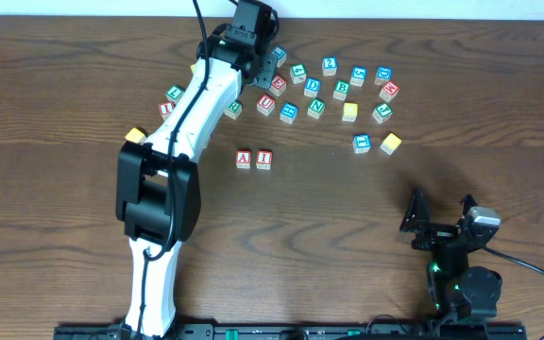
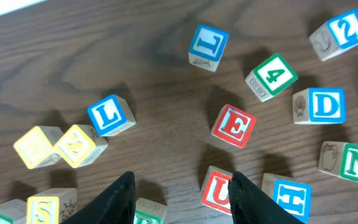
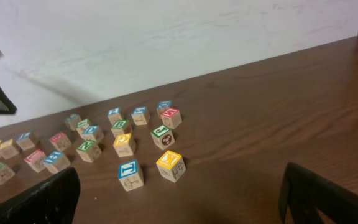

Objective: Spell out AI2
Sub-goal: 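Release the I block and move the left gripper back over the blocks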

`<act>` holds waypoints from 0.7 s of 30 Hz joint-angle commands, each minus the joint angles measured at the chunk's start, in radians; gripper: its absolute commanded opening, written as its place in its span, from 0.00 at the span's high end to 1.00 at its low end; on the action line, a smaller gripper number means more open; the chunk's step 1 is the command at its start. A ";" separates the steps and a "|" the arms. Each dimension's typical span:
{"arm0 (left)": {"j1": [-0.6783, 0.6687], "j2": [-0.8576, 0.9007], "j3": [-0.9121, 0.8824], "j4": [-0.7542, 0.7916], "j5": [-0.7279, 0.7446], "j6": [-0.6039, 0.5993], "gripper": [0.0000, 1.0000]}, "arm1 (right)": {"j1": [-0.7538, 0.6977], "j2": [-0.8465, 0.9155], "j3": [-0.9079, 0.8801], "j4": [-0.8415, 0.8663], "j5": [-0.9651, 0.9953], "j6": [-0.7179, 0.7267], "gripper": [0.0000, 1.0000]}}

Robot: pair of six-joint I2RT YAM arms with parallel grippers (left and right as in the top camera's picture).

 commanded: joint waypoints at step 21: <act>-0.071 0.011 0.008 -0.032 0.034 -0.017 0.53 | -0.005 -0.006 -0.002 -0.003 -0.002 0.006 0.01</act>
